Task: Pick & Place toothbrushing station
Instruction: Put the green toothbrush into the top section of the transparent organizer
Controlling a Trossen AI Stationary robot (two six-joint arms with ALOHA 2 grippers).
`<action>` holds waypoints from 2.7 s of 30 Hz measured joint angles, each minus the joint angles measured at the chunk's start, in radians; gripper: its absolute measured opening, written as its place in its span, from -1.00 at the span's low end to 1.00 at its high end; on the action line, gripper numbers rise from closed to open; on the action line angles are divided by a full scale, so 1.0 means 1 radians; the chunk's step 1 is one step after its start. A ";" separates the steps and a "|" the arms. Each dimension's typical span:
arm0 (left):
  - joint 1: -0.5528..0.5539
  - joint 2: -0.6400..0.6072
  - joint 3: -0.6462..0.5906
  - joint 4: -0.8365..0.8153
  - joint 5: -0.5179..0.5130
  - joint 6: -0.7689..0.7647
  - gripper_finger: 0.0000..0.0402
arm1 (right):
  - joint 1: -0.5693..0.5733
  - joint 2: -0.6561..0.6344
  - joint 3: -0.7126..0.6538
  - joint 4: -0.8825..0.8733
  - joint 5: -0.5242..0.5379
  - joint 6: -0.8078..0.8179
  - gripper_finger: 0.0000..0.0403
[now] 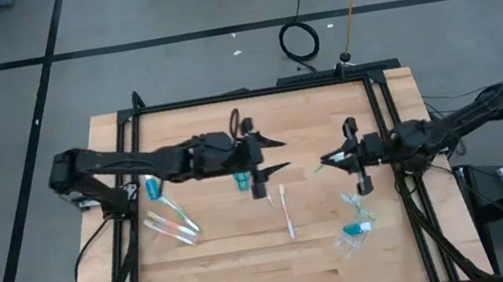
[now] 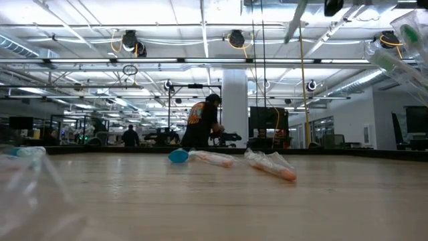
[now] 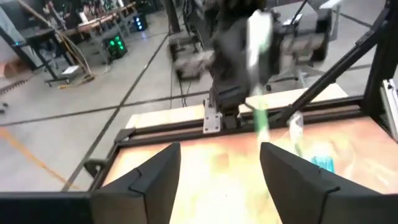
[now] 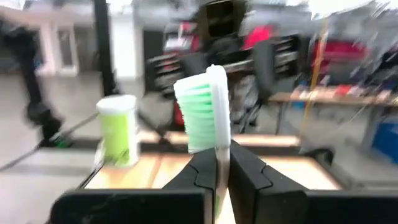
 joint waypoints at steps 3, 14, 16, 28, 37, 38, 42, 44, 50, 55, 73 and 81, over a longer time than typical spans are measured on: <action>-0.001 -0.073 -0.107 0.065 -0.010 -0.013 0.17 | 0.080 0.018 0.148 -0.287 0.044 0.067 -0.95; 0.017 -0.226 -0.532 0.545 -0.174 -0.088 0.14 | 0.423 0.124 0.421 -0.738 -0.012 0.280 -0.95; 0.021 -0.226 -0.552 0.549 -0.200 -0.105 0.14 | 0.487 0.109 0.444 -0.769 -0.004 0.301 -0.95; 0.020 -0.228 -0.558 0.533 -0.211 -0.126 0.14 | 0.677 0.014 0.289 -0.944 0.383 0.620 -0.95; 0.020 -0.228 -0.558 0.540 -0.211 -0.133 0.14 | 0.683 0.009 0.110 -0.912 0.382 0.784 -0.95; 0.020 -0.228 -0.558 0.540 -0.211 -0.135 0.14 | 0.683 0.009 0.099 -0.910 0.382 0.794 -0.95; 0.020 -0.228 -0.558 0.540 -0.211 -0.144 0.14 | 0.682 0.008 0.057 -0.886 0.383 0.814 -0.95; 0.020 -0.228 -0.558 0.540 -0.211 -0.145 0.14 | 0.682 0.008 0.037 -0.865 0.383 0.815 -0.95; 0.020 -0.228 -0.558 0.540 -0.210 -0.148 0.14 | 0.682 0.008 -0.036 -0.796 0.385 0.833 -0.95; 0.020 -0.228 -0.558 0.541 -0.210 -0.148 0.14 | 0.682 0.008 -0.093 -0.745 0.386 0.833 -0.93; 0.020 -0.228 -0.557 0.541 -0.210 -0.148 0.14 | 0.682 -0.003 -0.115 -0.653 0.355 0.821 -0.57; 0.020 -0.228 -0.557 0.539 -0.208 -0.159 0.14 | 0.682 -0.074 -0.115 -0.632 0.398 0.758 -0.30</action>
